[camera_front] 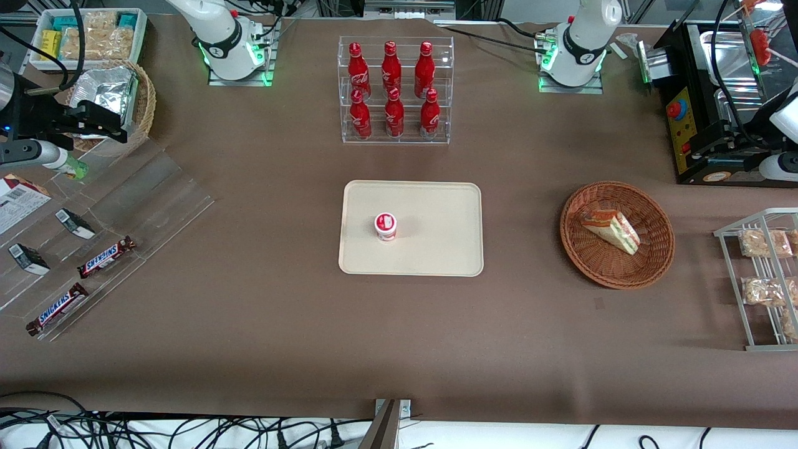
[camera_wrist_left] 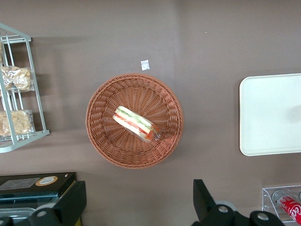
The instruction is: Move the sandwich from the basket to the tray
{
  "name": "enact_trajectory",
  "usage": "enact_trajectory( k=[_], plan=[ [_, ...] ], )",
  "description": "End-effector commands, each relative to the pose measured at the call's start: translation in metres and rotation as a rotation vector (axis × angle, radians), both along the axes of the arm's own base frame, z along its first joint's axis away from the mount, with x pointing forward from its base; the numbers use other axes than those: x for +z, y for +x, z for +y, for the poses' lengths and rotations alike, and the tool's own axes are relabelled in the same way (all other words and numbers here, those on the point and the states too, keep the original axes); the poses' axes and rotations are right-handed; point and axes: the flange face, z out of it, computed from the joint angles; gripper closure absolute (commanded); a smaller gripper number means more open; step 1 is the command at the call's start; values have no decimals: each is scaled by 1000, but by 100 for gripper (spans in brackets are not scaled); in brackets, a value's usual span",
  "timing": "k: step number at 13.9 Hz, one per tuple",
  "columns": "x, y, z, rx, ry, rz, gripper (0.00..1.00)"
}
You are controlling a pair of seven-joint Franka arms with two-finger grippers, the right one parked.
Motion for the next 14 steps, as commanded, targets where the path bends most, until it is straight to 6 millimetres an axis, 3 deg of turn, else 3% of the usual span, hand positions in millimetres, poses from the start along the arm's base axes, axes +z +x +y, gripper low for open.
enact_trajectory(
  k=[1, 3, 7, 9, 11, 14],
  plan=[
    [0, 0, 3, -11, -12, -7, 0],
    [-4, 1, 12, 16, -11, 3, 0],
    [-41, 14, 44, 84, -15, 64, 0],
    [-69, 22, 46, 195, 17, 90, 0],
    [-112, 23, 38, 304, 66, 86, 0],
    [-149, 23, 34, 442, 87, 69, 0]
  ],
)
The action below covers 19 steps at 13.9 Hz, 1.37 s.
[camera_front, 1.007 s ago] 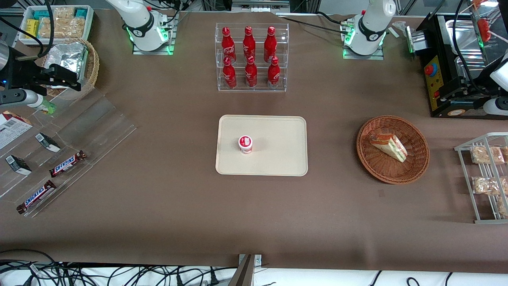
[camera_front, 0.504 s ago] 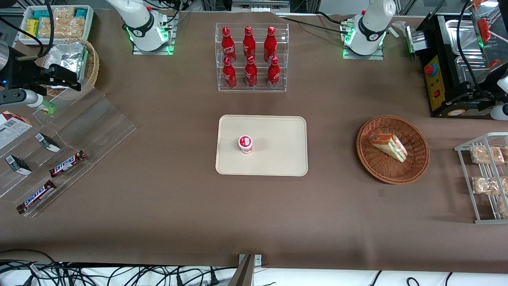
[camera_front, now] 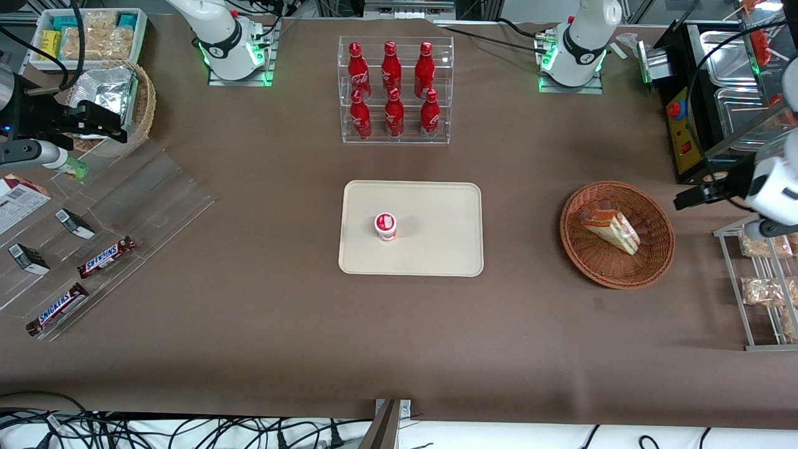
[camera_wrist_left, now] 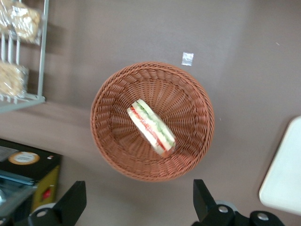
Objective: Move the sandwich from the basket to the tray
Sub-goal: 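Lower the open left gripper over the wrapped sandwich in the basket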
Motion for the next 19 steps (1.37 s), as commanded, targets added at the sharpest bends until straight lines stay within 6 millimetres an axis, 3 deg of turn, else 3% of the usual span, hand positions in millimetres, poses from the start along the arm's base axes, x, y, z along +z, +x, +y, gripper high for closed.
enact_trajectory(
  k=[1, 10, 16, 19],
  plan=[
    [-23, -9, -4, 106, 81, -16, 0],
    [-134, -33, -21, 443, 101, -70, 0],
    [-197, -43, -38, 530, 151, -114, 0],
    [-219, -46, -41, 536, 156, -137, 0]
  ],
)
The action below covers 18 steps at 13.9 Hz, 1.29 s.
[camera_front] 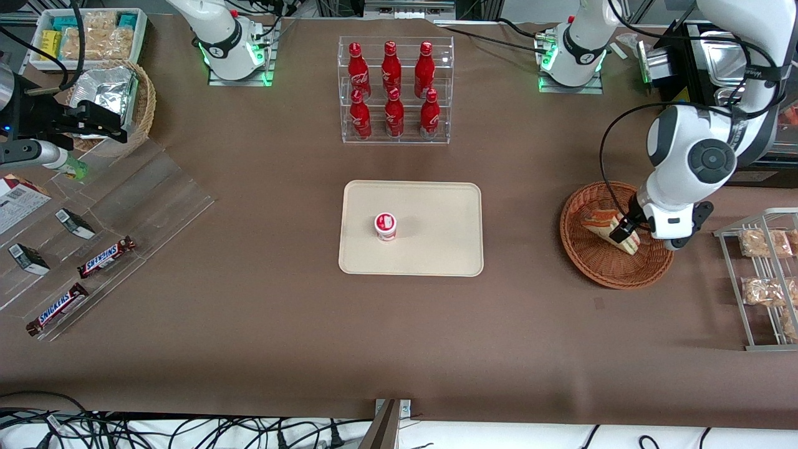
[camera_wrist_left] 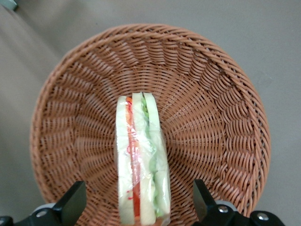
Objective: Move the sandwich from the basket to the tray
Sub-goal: 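Lower the open left gripper over the wrapped sandwich in the basket, then close the left gripper on the sandwich's upright edge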
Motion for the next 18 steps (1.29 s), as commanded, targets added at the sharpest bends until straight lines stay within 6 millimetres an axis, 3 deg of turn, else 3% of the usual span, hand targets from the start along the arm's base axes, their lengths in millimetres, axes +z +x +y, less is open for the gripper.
enact_trajectory(
  k=[1, 5, 9, 10, 13, 14, 18],
  plan=[
    [-18, -5, -4, -6, 27, -24, 0],
    [-41, -9, -5, -18, 21, -13, 0],
    [-47, -11, -5, -45, 33, -8, 2],
    [-46, -11, -3, -52, 33, -5, 9],
    [-42, -9, -2, -48, 36, -9, 85],
    [-40, -9, -1, -43, 38, -9, 100],
    [-7, -2, -4, -59, 60, -4, 100]
  ],
)
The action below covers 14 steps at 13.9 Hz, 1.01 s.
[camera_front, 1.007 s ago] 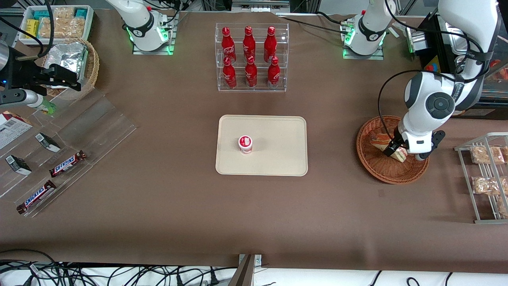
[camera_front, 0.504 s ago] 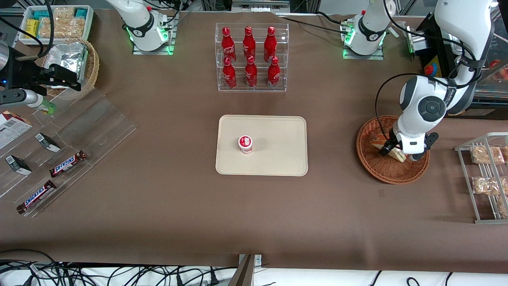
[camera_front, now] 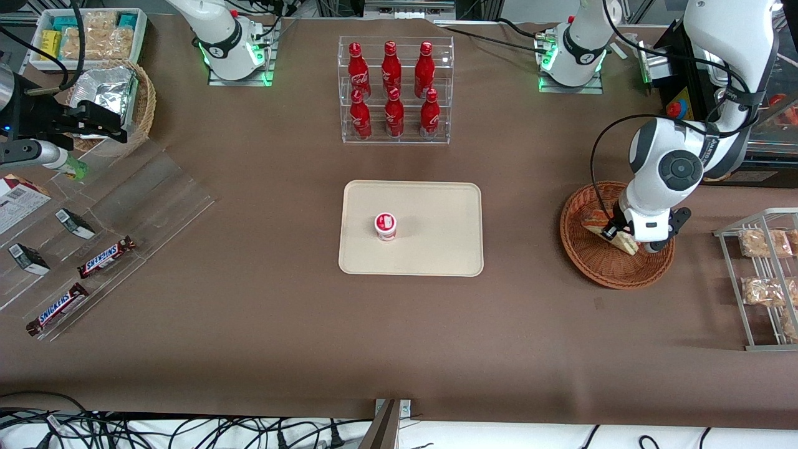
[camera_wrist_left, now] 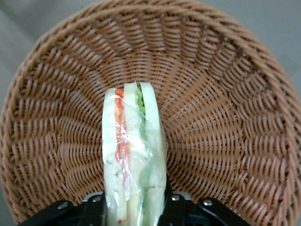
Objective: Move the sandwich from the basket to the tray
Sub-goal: 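Close the left gripper on the sandwich's upright edge, then lift the sandwich and carry it over the cream tray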
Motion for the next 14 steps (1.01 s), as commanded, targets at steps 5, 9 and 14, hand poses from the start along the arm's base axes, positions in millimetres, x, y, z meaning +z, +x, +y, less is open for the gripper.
enact_trajectory(
  k=[5, 9, 14],
  plan=[
    [119, 39, -21, -103, -28, 88, 100],
    [207, 58, -49, -210, -131, 117, 100],
    [277, 53, -116, -477, -205, 118, 100]
  ],
)
